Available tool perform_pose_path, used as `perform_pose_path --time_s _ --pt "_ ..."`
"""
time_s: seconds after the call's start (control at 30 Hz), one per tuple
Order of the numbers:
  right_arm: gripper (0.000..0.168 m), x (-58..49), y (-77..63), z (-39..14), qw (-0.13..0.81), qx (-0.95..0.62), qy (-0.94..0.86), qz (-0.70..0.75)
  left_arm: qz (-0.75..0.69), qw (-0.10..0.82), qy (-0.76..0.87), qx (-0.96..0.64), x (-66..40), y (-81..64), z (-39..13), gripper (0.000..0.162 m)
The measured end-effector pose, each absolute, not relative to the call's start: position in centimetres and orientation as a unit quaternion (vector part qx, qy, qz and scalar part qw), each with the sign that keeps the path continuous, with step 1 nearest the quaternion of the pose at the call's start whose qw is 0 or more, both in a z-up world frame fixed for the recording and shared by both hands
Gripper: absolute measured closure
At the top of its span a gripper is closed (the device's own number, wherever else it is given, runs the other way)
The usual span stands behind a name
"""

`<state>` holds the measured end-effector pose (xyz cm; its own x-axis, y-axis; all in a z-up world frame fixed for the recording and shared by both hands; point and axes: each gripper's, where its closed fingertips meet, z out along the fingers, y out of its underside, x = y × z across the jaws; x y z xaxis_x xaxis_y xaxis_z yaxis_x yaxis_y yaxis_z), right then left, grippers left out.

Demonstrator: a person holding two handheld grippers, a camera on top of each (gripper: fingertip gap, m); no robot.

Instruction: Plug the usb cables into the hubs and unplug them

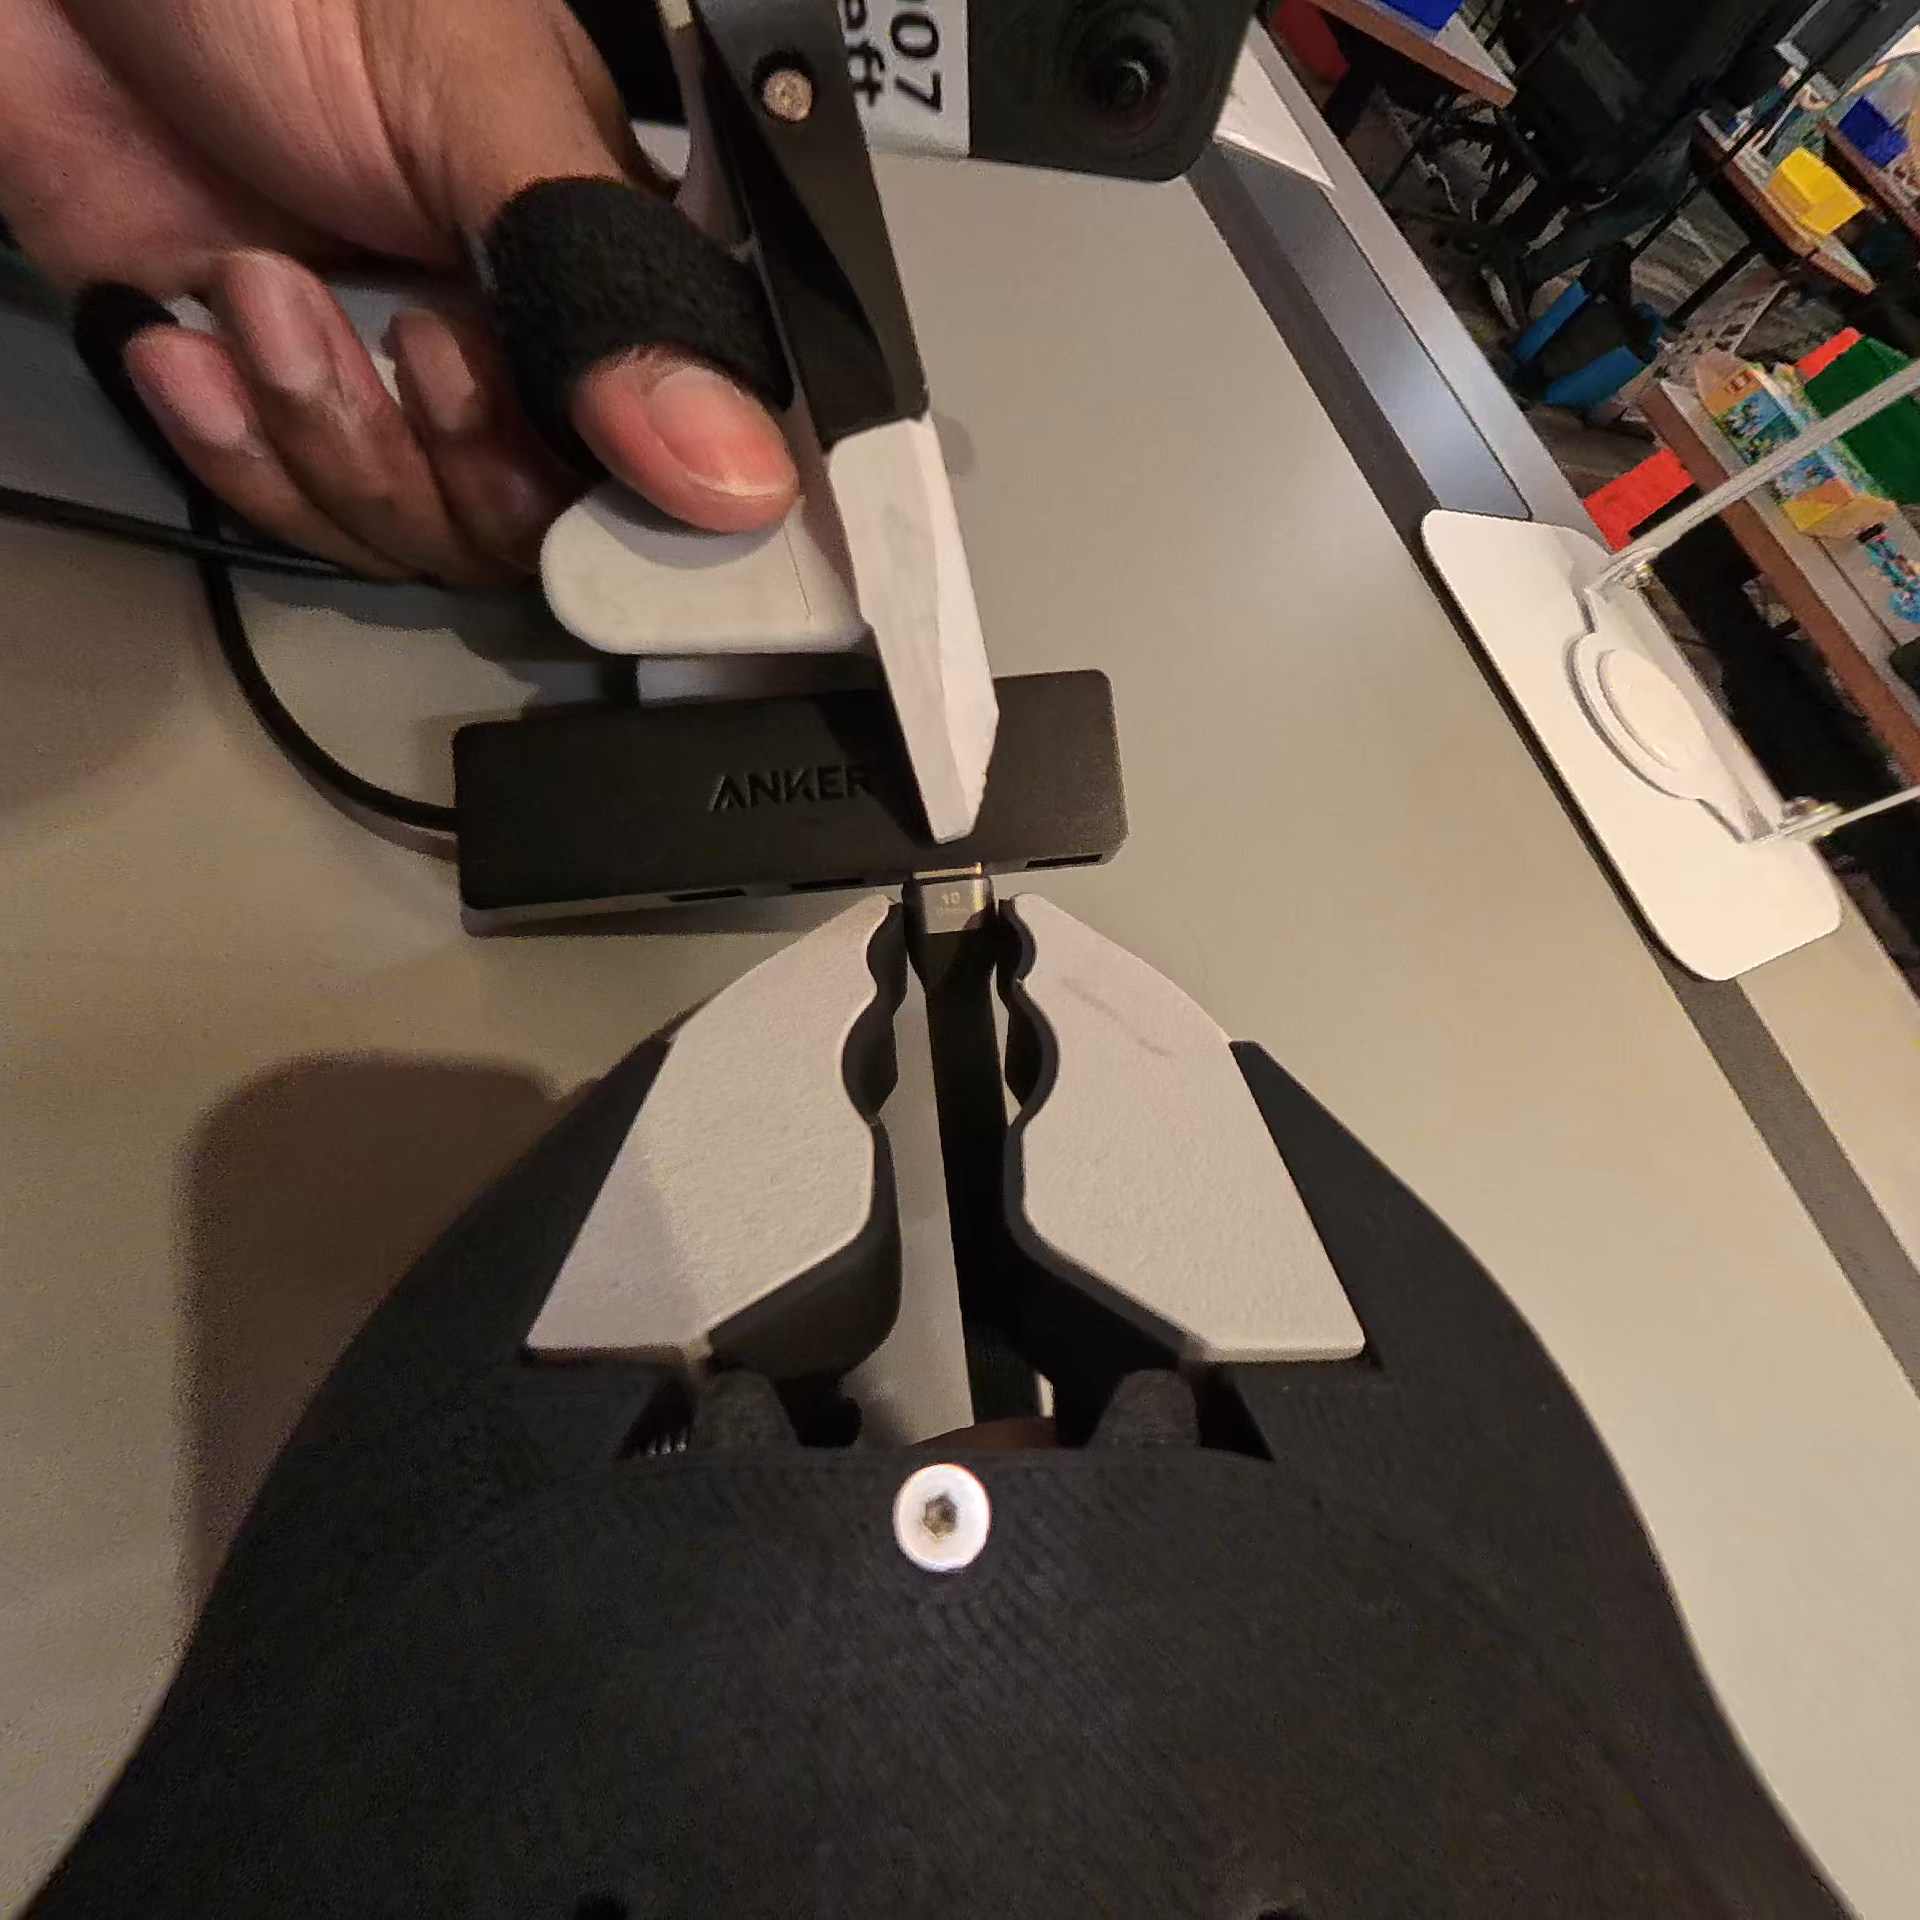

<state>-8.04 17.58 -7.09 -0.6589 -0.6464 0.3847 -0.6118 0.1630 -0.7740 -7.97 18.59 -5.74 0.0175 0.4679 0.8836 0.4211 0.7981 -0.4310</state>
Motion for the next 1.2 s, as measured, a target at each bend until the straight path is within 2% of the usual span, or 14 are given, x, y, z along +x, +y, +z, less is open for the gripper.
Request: perform_pose_path --time_s 0.3,0.4,0.43,0.6,0.9,1.2 --pt "0.154 -8.2 18.0 -6.4 0.030 -0.428 0.738 -0.521 0.038 0.654 -0.685 -0.319 -7.9 18.6 -4.9 0.152" --pt "0.154 -11.0 17.4 -7.0 -0.011 -0.411 0.756 -0.509 0.088 0.676 -0.700 -0.212 -6.1 13.0 -4.3 0.152" --pt "0.154 -11.9 17.3 -6.6 0.002 -0.392 0.763 -0.514 0.099 0.682 -0.698 -0.196 -5.3 11.6 -4.1 0.152" --pt "0.154 -12.9 17.1 -6.0 0.030 -0.367 0.769 -0.523 0.099 0.663 -0.694 -0.263 -5.7 13.1 -4.3 0.151" --pt "0.154 -12.8 16.8 -6.3 0.037 -0.359 0.780 -0.511 0.096 0.656 -0.694 -0.282 -5.8 13.6 -4.6 0.151" --pt "0.154 -11.2 17.8 -5.6 0.085 -0.343 0.785 -0.510 0.106 0.644 -0.698 -0.296 -5.9 13.8 -4.8 0.152"
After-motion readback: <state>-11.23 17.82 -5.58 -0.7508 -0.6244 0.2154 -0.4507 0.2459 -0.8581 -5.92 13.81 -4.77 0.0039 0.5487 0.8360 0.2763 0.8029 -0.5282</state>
